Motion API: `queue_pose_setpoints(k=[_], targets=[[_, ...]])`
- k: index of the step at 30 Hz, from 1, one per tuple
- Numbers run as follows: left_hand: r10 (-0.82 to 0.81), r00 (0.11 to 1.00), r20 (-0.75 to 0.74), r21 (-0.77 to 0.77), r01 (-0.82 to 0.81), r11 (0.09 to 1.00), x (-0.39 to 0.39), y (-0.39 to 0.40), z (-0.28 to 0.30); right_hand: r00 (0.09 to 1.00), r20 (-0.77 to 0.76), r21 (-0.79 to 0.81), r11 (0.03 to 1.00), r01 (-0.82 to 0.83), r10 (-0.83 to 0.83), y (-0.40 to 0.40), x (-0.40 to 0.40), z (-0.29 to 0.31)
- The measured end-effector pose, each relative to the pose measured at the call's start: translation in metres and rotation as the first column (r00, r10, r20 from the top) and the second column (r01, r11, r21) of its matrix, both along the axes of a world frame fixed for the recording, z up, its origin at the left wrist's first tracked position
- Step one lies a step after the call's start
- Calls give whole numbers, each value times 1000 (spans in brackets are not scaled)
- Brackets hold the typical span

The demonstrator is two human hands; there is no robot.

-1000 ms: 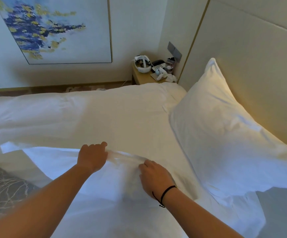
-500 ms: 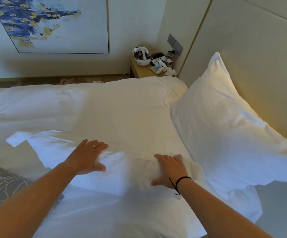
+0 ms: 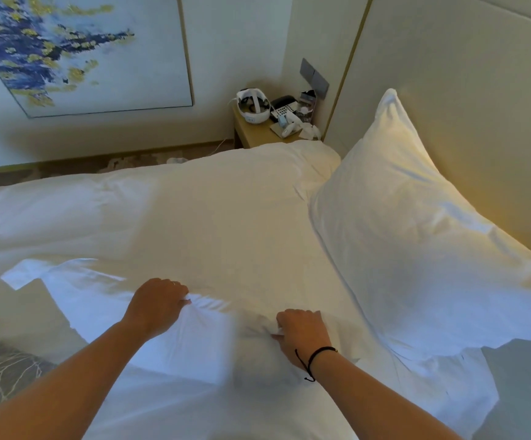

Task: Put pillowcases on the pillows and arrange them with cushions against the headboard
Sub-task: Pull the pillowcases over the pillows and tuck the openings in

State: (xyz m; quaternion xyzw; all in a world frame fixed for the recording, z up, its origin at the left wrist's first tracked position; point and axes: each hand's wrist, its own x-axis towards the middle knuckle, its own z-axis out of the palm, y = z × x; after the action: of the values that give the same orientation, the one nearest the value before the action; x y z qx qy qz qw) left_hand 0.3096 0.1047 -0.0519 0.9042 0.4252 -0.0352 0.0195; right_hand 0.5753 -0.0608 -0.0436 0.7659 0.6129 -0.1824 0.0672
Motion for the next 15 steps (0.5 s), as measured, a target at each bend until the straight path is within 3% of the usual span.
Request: queue_pose_setpoints(k=[4, 8, 11, 15], targets=[[-82, 993, 79, 46, 79, 996, 50, 20, 56, 978, -182, 133, 983, 125, -100, -10, 48, 33], [-236, 955, 182, 87, 223, 971, 146, 45, 109, 966, -192, 270, 937, 220, -171, -35, 107, 79], [-341, 927, 157, 151, 318, 936, 233, 56, 133, 923, -280, 370, 857, 358, -264, -59, 150, 100], [-300, 943, 143, 89, 290, 953, 344, 42, 131, 869, -235, 408, 767, 495, -435, -72, 211, 83]])
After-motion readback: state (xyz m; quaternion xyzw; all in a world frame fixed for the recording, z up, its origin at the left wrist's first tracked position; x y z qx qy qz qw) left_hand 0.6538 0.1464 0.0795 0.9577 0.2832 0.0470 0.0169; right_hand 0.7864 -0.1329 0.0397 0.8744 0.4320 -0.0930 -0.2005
